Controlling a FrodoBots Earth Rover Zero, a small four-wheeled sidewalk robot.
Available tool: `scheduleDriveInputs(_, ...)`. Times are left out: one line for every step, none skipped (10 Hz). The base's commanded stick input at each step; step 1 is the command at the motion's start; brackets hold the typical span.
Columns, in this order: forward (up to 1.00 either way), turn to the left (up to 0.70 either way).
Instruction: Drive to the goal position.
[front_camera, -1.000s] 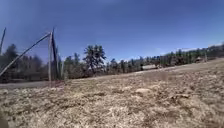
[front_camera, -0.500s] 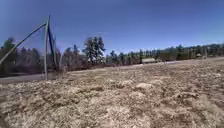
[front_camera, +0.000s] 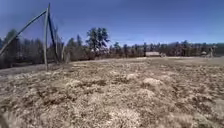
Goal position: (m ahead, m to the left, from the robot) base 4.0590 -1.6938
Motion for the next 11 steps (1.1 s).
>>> scheduleDriveInputs(0.70,-0.35)
scheduleDriveInputs(0.70,-0.35)
scheduleDriveInputs(0.70,-0.35)
scheduleDriveInputs(0.70,-0.35)
scheduleDriveInputs(0.70,-0.35)
scheduleDriveInputs(0.70,-0.35)
scheduleDriveInputs(0.70,-0.35)
scheduleDriveInputs(0.70,-0.35)
scheduleDriveInputs(0.70,-0.35)
scheduleDriveInputs(0.70,-0.35)
scheduleDriveInputs(0.70,-0.34)
